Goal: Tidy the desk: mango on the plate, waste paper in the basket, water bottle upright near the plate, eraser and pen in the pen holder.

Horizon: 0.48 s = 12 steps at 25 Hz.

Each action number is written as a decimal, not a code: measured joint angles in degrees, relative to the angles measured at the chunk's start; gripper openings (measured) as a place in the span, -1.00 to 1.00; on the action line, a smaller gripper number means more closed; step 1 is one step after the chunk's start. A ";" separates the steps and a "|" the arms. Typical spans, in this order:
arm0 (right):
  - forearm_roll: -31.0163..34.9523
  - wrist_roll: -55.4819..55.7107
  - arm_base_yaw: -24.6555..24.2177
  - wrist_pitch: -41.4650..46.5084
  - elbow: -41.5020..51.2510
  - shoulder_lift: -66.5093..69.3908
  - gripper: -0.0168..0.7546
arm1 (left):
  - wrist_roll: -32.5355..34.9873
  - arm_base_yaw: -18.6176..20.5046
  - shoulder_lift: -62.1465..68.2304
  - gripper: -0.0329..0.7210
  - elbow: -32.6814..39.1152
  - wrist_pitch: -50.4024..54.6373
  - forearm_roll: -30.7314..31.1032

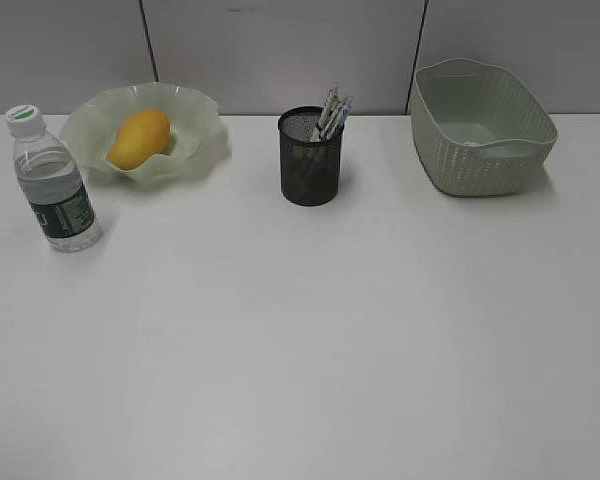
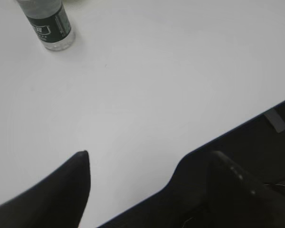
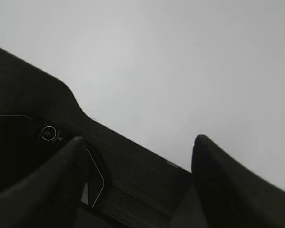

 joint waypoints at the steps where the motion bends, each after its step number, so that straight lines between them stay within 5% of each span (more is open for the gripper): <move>1: 0.07 0.00 0.00 -0.05 0.00 0.00 0.46 | 0.00 0.00 0.00 0.63 0.00 0.00 0.00; 12: 2.58 -3.28 0.00 -0.10 0.00 0.00 0.46 | 1.71 0.00 0.00 0.63 0.00 0.00 -3.28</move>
